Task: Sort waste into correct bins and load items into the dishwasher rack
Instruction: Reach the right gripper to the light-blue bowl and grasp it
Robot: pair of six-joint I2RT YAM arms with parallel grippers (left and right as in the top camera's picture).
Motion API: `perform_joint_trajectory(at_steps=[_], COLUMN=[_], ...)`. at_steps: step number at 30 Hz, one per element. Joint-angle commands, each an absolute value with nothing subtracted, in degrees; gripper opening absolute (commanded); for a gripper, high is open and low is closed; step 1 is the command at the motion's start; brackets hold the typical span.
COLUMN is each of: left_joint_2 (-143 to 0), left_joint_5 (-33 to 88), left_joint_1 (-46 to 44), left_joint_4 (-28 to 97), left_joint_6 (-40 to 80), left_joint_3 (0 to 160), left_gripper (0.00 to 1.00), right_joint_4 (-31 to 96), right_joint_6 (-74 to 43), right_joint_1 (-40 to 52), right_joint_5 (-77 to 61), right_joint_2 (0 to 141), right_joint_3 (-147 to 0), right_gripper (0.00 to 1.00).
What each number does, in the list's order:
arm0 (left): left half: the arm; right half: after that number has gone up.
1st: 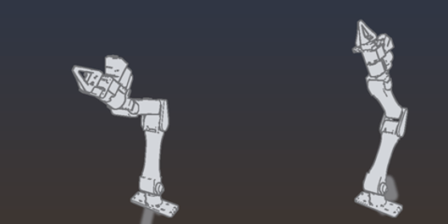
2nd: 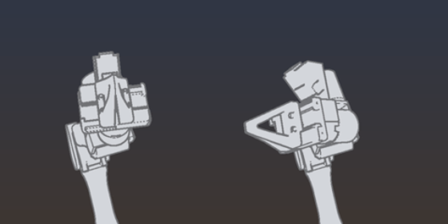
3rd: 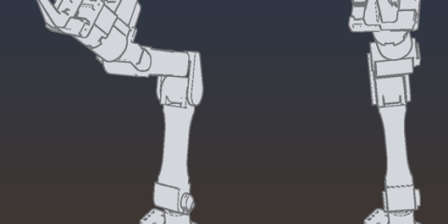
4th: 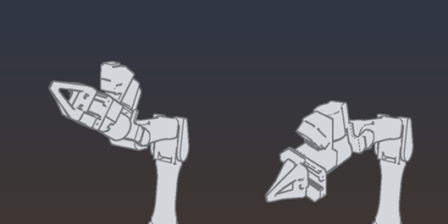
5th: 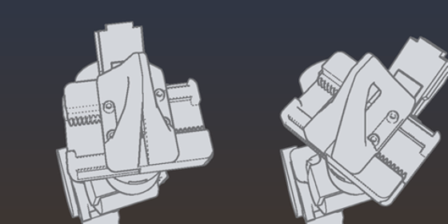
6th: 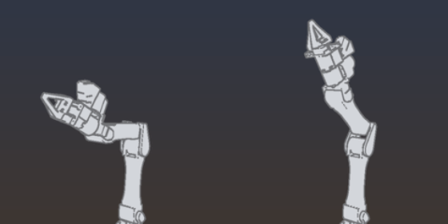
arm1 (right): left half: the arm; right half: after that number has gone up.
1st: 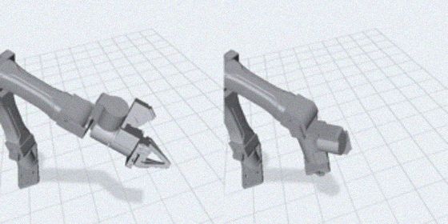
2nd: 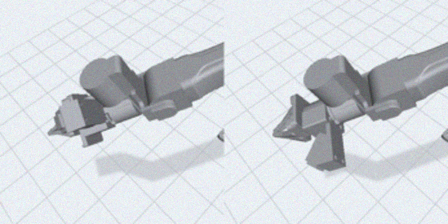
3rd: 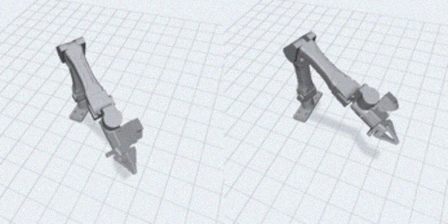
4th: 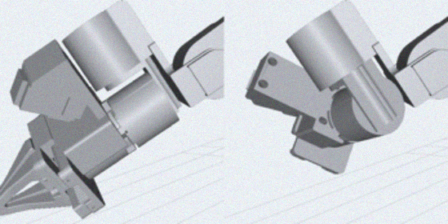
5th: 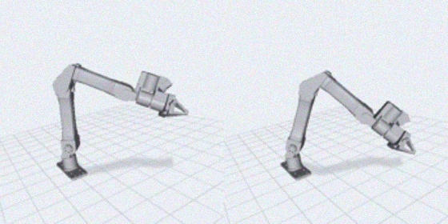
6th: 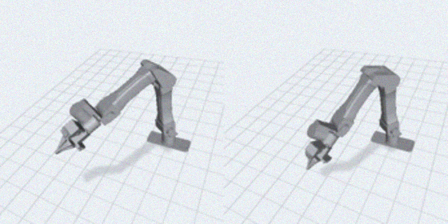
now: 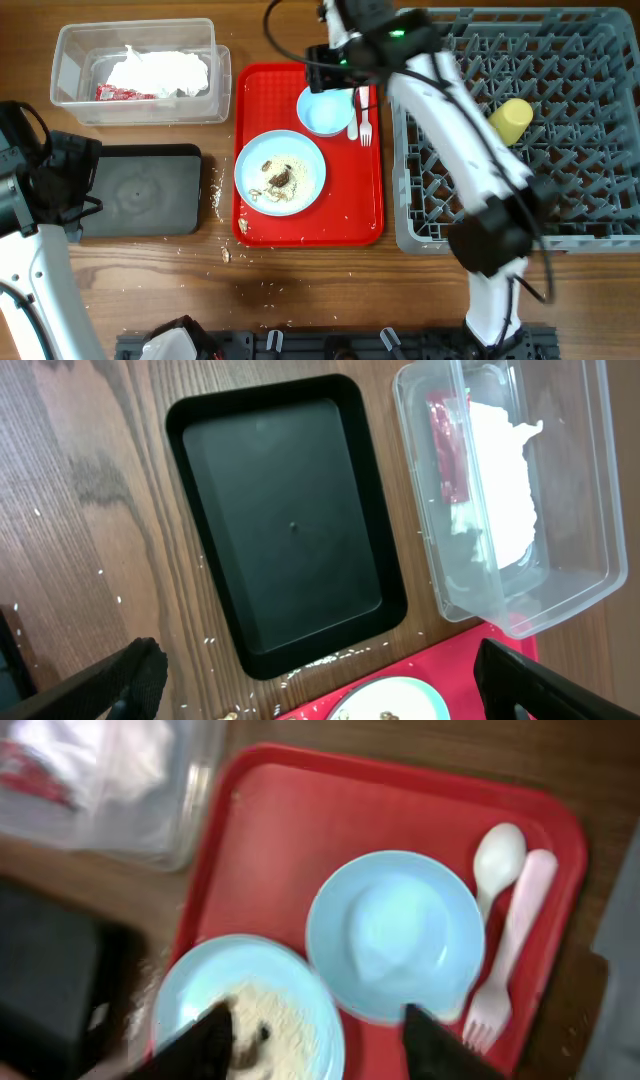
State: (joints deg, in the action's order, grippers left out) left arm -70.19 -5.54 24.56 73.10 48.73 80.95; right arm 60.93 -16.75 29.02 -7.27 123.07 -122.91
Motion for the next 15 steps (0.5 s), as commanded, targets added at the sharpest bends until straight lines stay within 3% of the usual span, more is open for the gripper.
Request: perform_joint_trajectory(at_steps=[1, 15], left_joint_2=[-70.1, -70.1], left_joint_5=[-6.1, -6.1], left_joint_1=[24.9, 24.9], left_joint_4=[72.9, 72.9], left_joint_6=[48.4, 48.4], left_joint_3=[80.9, 80.9], left_gripper=[1.00, 1.00], right_joint_4=[56.0, 50.0], right_joint_6=[-18.2, -18.5], right_joint_1=[29.9, 36.1], right_joint_5=[-3.9, 5.2], right_joint_2=[128.8, 140.9], right_joint_3=[-124.2, -124.1], right_gripper=[0.44, 0.47])
